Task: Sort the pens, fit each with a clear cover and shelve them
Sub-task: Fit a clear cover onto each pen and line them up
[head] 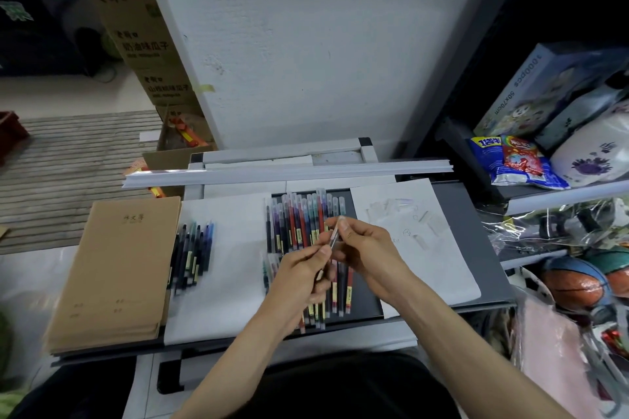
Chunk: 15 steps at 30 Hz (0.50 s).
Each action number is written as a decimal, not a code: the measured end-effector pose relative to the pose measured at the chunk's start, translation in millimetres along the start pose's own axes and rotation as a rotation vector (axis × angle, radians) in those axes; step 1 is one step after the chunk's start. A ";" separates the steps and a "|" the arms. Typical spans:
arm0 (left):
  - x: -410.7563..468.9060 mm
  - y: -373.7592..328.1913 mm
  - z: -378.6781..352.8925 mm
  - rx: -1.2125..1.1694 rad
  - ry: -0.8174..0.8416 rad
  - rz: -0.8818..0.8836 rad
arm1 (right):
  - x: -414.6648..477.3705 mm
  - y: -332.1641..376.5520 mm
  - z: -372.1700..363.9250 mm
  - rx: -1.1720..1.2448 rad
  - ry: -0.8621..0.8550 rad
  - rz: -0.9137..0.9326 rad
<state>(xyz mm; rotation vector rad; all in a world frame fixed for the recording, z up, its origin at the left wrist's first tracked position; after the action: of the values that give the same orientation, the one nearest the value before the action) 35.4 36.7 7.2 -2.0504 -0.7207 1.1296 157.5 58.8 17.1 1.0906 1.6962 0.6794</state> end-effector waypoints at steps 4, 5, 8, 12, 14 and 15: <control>21.8 -27.2 37.6 0.532 -0.203 -0.060 | 13.3 1.5 49.1 -0.715 -0.209 -0.009; 27.2 -35.7 47.5 0.637 -0.249 -0.081 | 13.8 4.8 65.2 -0.972 -0.290 -0.013; 46.7 -53.9 82.0 0.751 -0.389 -0.127 | 6.7 14.8 111.6 -1.531 -0.517 -0.044; 82.4 -61.7 120.2 0.869 -0.497 -0.090 | 3.3 11.5 163.7 -1.638 -0.587 -0.153; 96.5 -63.9 127.4 0.919 -0.517 -0.078 | 3.8 4.2 176.1 -1.631 -0.565 -0.179; 102.1 -64.0 128.4 0.936 -0.519 -0.076 | 4.3 1.3 178.5 -1.621 -0.556 -0.175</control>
<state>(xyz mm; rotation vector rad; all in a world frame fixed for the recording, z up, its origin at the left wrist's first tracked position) -37.5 188.4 -44.3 -0.9504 -0.3652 1.5794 322.9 55.0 -50.2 -0.0847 0.3613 1.1299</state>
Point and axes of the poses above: each hand's wrist, its own x-axis towards the middle knuckle, its own z-axis out of the back of the hand, y = z × x, the point moved 9 cm from there along x, towards the middle knuckle, and after that the axes turned 8 degrees about y, right-handed, at the moved point
